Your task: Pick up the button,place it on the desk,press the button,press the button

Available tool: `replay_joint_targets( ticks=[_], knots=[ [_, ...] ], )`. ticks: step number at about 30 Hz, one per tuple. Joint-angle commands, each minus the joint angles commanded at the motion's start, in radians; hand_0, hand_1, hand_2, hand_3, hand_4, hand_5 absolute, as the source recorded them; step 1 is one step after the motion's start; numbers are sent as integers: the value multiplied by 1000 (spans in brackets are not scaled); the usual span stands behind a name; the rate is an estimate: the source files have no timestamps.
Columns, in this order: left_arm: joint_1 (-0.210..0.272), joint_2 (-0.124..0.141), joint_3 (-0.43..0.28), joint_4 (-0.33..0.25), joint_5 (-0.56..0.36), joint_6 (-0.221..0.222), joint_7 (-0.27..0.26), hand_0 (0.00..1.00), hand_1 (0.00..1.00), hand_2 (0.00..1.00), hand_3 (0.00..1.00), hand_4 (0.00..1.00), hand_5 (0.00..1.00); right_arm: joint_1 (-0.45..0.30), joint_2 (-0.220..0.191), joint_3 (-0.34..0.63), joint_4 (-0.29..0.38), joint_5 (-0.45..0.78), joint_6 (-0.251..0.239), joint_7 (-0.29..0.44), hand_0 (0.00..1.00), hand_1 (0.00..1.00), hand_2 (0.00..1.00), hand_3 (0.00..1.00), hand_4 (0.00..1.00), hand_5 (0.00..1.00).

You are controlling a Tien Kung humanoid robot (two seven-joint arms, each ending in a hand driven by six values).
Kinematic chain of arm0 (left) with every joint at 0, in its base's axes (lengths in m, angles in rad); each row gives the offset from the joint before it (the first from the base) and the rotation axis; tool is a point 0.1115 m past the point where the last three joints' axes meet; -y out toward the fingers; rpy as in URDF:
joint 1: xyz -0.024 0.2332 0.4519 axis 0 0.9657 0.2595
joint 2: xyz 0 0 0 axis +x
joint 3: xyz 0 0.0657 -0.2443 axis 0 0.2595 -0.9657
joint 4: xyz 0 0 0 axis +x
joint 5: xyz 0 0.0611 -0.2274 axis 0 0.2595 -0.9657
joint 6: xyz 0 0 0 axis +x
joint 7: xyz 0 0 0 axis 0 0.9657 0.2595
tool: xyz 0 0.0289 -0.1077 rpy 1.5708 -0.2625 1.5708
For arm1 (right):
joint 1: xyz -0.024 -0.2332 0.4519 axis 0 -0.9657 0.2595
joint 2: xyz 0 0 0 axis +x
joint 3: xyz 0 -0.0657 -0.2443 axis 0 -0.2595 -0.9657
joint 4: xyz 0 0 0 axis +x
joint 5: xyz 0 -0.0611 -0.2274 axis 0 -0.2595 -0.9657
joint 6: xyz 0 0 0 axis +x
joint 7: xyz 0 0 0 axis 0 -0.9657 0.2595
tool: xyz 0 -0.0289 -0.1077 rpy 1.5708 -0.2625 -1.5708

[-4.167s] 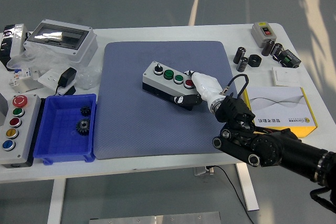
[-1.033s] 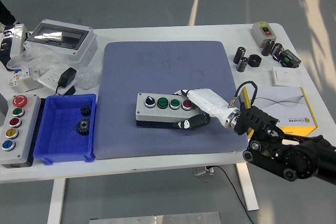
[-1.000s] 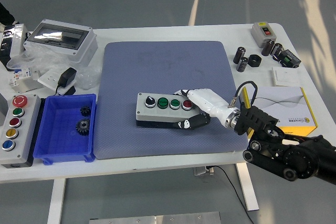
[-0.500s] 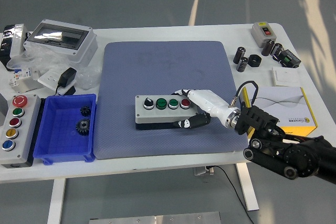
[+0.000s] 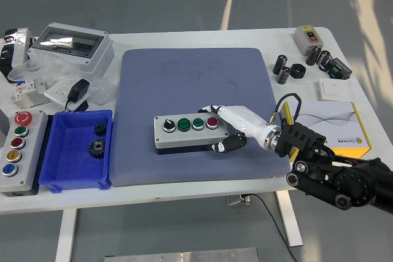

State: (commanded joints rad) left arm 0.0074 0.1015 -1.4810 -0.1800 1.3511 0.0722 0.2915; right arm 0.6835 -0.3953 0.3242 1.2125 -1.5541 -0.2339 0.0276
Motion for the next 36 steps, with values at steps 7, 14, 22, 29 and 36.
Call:
replay_joint_targets(
  ticks=[7,14,22,29,36],
  knots=[
    [1,-1,-8,0,7,-15,-7,627,579,537,593,577,200,2,-9,4,7,12,14,5,894,893,935,997,486,2],
    [0,-1,-25,0,10,-56,-28,628,576,536,591,574,199,2,-11,10,4,19,34,7,898,895,941,998,497,2],
    [0,-1,-46,0,13,-90,-52,627,577,535,589,569,200,1,-20,29,14,14,73,-2,901,898,944,998,507,2],
    [1,-2,-50,0,12,-107,-60,626,572,535,584,561,177,2,-49,47,58,42,97,-2,917,958,976,998,597,2],
    [1,-2,-55,0,14,-120,-66,626,572,535,584,568,175,6,-65,48,71,53,109,-1,998,998,998,998,638,9]
  ],
)
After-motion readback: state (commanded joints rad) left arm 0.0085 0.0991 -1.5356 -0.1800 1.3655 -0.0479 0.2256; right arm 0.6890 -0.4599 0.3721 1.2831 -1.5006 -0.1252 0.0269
